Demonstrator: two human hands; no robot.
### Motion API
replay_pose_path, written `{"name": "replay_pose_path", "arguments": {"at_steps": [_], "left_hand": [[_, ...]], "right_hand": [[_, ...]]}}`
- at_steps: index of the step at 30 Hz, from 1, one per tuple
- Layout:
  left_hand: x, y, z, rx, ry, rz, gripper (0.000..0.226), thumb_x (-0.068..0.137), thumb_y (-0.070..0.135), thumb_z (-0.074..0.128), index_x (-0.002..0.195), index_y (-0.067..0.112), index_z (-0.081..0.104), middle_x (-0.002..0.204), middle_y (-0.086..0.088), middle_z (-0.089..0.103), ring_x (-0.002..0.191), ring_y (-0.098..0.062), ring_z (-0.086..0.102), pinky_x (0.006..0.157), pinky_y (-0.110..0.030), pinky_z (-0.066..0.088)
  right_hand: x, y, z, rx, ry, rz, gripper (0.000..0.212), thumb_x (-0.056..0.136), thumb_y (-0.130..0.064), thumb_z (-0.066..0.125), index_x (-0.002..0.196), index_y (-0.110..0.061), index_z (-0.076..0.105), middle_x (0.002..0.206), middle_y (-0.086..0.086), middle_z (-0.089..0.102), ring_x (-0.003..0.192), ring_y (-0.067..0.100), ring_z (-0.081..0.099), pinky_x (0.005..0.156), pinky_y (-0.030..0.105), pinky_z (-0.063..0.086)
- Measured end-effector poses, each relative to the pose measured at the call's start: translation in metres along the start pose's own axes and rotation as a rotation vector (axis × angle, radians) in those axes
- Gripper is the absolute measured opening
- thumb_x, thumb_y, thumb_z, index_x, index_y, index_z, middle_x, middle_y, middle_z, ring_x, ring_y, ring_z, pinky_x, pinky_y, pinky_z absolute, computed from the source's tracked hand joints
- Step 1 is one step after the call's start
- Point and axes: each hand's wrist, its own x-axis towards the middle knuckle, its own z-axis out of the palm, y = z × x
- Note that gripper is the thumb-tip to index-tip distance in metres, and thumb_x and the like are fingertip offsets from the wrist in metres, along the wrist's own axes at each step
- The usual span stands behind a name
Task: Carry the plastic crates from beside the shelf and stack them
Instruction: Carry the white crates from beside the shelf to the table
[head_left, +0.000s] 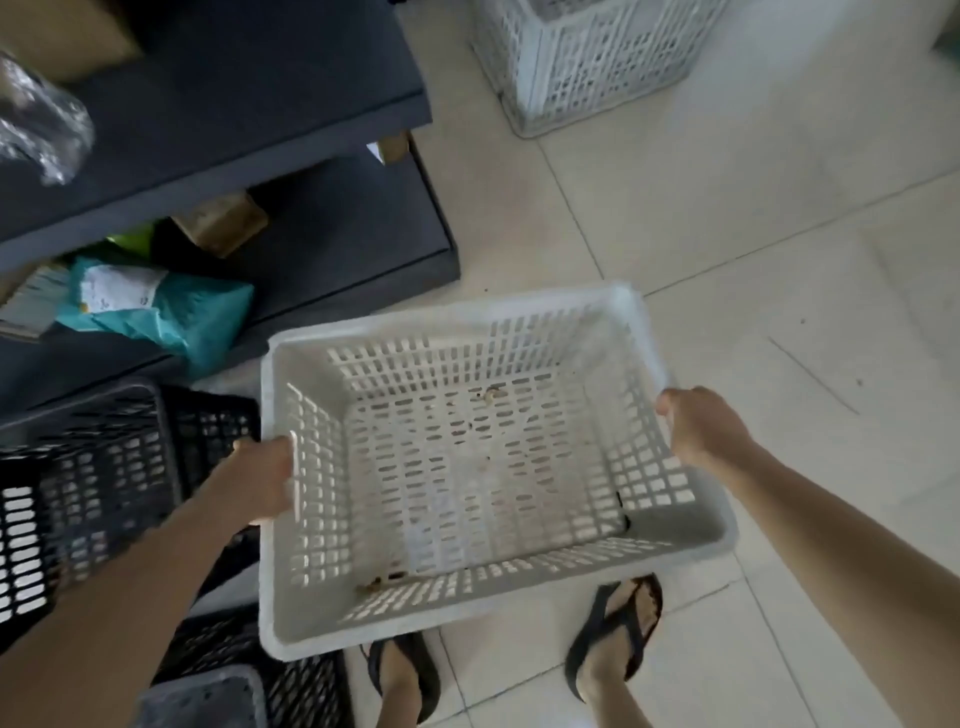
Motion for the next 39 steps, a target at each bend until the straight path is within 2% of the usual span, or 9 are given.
{"name": "replay_pose_path", "arguments": {"at_steps": [4,7,11,13,17,22,30,34,39], "left_hand": [[-0.045,0.072,-0.048,-0.029,0.009,-0.002,0.038,0.085,0.008,0.052,0.063,0.026,0.026,0.077,0.007,0.044,0.091,-0.02,0.051,0.065,-0.024,0.036],[-0.068,0.122,-0.078,-0.06,-0.028,-0.012,0.034,0.081,0.009,0.053,0.064,0.028,0.029,0.09,0.001,0.047,0.087,-0.02,0.054,0.07,-0.028,0.041],[-0.094,0.198,-0.153,-0.051,0.012,-0.009,0.033,0.08,0.009,0.05,0.064,0.026,0.027,0.084,0.005,0.042,0.088,-0.019,0.052,0.071,-0.028,0.04],[-0.1,0.247,-0.221,-0.091,0.104,0.032,0.033,0.079,0.01,0.051,0.064,0.026,0.027,0.087,0.005,0.044,0.085,-0.016,0.049,0.069,-0.025,0.036],[-0.098,0.275,-0.282,-0.089,0.12,0.086,0.029,0.077,0.008,0.051,0.068,0.025,0.029,0.093,-0.001,0.047,0.082,-0.021,0.049,0.065,-0.028,0.035],[-0.069,0.3,-0.349,-0.093,0.194,0.096,0.015,0.084,0.007,0.039,0.082,0.02,0.032,0.076,0.003,0.038,0.074,-0.02,0.044,0.065,-0.03,0.034],[0.028,0.355,-0.492,-0.226,0.211,0.033,0.019,0.084,0.009,0.05,0.091,0.018,0.036,0.096,-0.007,0.048,0.073,-0.022,0.047,0.057,-0.029,0.034],[0.075,0.372,-0.539,-0.308,0.328,0.019,0.021,0.079,0.007,0.045,0.077,0.024,0.034,0.084,-0.004,0.046,0.074,-0.028,0.053,0.056,-0.033,0.038],[0.126,0.39,-0.601,-0.356,0.263,-0.026,0.025,0.076,0.01,0.052,0.078,0.027,0.033,0.085,-0.001,0.049,0.086,-0.026,0.055,0.075,-0.042,0.052]], "right_hand": [[-0.016,0.068,-0.07,-0.002,-0.029,0.026,0.042,0.084,0.003,0.052,0.123,-0.012,0.055,0.121,0.014,0.057,0.109,0.03,0.059,0.087,0.035,0.053],[-0.027,0.122,-0.126,0.014,-0.024,0.027,0.037,0.086,0.003,0.047,0.119,-0.011,0.054,0.121,0.014,0.057,0.108,0.029,0.059,0.08,0.033,0.049],[-0.02,0.182,-0.217,-0.032,0.031,-0.004,0.029,0.091,0.001,0.04,0.116,-0.009,0.05,0.101,0.011,0.061,0.083,0.026,0.063,0.058,0.028,0.04],[-0.012,0.216,-0.303,-0.034,0.108,-0.01,0.032,0.09,0.003,0.037,0.118,-0.01,0.047,0.08,0.003,0.051,0.065,0.019,0.053,0.051,0.024,0.034],[0.009,0.231,-0.358,0.017,0.157,-0.02,0.044,0.088,0.004,0.035,0.129,-0.011,0.039,0.066,-0.003,0.033,0.05,0.011,0.035,0.048,0.022,0.03],[0.059,0.237,-0.425,0.091,0.137,-0.022,0.045,0.085,0.01,0.035,0.121,-0.016,0.037,0.068,0.001,0.039,0.05,0.013,0.037,0.045,0.021,0.028],[0.2,0.203,-0.589,0.081,0.117,-0.009,0.031,0.087,0.0,0.043,0.102,-0.016,0.021,0.07,-0.001,0.03,0.058,0.013,0.034,0.047,0.022,0.028],[0.27,0.181,-0.651,0.068,0.088,-0.021,0.04,0.09,-0.011,0.05,0.124,-0.005,0.03,0.09,0.01,0.044,0.082,0.026,0.049,0.057,0.03,0.042],[0.365,0.152,-0.725,0.142,0.187,-0.06,0.059,0.089,-0.001,0.043,0.14,-0.002,0.013,0.107,0.028,0.056,0.087,0.036,0.056,0.068,0.041,0.049]]}}
